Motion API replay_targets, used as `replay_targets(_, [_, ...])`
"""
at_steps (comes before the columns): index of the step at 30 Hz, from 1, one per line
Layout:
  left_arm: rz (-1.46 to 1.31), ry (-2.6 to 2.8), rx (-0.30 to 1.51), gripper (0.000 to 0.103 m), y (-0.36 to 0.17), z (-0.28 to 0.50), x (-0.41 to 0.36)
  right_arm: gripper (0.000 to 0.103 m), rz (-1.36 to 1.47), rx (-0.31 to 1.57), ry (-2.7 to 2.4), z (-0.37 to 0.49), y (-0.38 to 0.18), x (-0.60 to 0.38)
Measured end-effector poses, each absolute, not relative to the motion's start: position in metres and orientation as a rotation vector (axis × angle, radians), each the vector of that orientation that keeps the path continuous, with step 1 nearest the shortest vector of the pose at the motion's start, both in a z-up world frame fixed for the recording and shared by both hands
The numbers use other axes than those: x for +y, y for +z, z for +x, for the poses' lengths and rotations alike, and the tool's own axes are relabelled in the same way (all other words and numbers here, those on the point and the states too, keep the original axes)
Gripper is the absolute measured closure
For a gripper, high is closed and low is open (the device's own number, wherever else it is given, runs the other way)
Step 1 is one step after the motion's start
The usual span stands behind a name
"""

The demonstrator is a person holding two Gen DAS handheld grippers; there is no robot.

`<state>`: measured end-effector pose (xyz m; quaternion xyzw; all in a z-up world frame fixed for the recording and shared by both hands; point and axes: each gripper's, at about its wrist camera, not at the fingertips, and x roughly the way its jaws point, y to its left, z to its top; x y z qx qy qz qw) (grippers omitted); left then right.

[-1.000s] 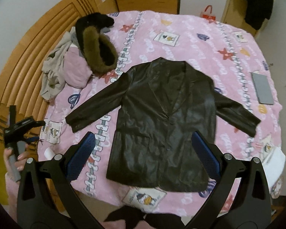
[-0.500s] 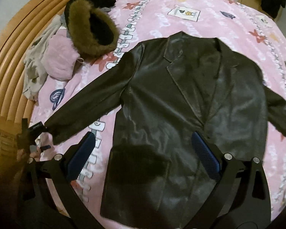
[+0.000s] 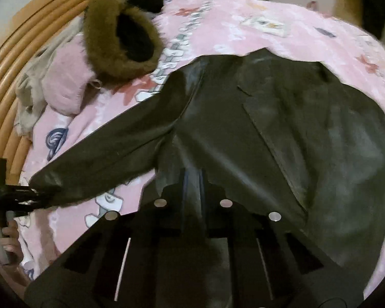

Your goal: Fold large clothes

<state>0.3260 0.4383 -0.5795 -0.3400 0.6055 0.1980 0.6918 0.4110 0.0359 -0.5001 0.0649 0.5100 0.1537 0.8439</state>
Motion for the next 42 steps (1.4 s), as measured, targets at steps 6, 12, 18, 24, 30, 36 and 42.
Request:
replay_targets(6, [-0.641, 0.404, 1.131, 0.1, -0.475, 0.327, 0.401, 0.1, 0.214, 1.194, 0.332, 0.453, -0.582, 0.03])
replay_targets(12, [-0.566, 0.25, 1.036, 0.1, -0.421, 0.342, 0.339, 0.102, 0.176, 1.284, 0.307, 0.455, -0.629, 0.032])
replay_targets(18, [-0.496, 0.152, 0.997, 0.1, -0.393, 0.355, 0.278, 0.103, 0.211, 1.292, 0.297, 0.456, -0.648, 0.027])
replay_targets(24, [-0.431, 0.034, 0.918, 0.1, -0.358, 0.36, 0.212, 0.103, 0.259, 1.268, 0.332, 0.447, -0.631, 0.008])
replay_targets(30, [-0.338, -0.113, 0.896, 0.1, -0.337, 0.364, 0.126, 0.103, 0.375, 1.159, 0.296, 0.418, -0.585, -0.082])
replay_targets(36, [-0.242, -0.301, 0.922, 0.1, -0.344, 0.359, 0.016, 0.103, 0.395, 1.069, 0.176, 0.391, -0.543, -0.188])
replay_targets(42, [-0.127, -0.499, 1.023, 0.1, -0.406, 0.343, -0.104, 0.103, 0.404, 1.05, 0.034, 0.369, -0.53, -0.285])
